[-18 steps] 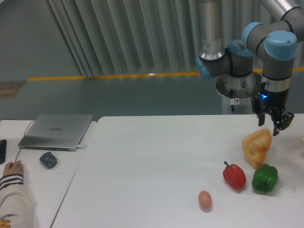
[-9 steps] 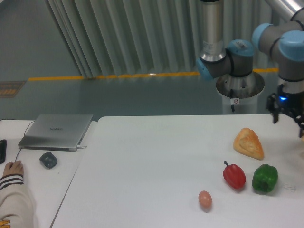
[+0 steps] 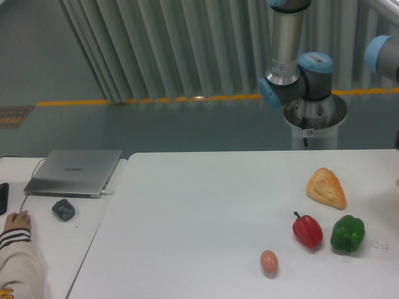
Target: Place the triangular bread on the table
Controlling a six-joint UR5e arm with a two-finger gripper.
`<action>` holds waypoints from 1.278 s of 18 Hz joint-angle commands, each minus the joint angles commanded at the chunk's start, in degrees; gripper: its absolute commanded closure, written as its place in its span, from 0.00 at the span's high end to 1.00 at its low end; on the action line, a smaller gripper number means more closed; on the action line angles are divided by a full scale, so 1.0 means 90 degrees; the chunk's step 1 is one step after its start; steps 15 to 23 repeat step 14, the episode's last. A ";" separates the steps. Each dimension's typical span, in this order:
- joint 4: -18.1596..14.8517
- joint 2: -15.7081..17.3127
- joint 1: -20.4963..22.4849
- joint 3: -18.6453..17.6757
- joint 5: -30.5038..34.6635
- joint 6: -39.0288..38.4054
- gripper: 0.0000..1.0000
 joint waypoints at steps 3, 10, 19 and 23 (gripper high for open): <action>-0.0126 -0.0313 -0.0019 0.0225 0.0018 0.0257 1.00; -0.0108 -0.0402 -0.0029 0.0225 0.0048 0.0257 1.00; -0.0108 -0.0382 -0.0029 0.0206 0.0048 0.0257 1.00; -0.0108 -0.0382 -0.0029 0.0206 0.0048 0.0257 1.00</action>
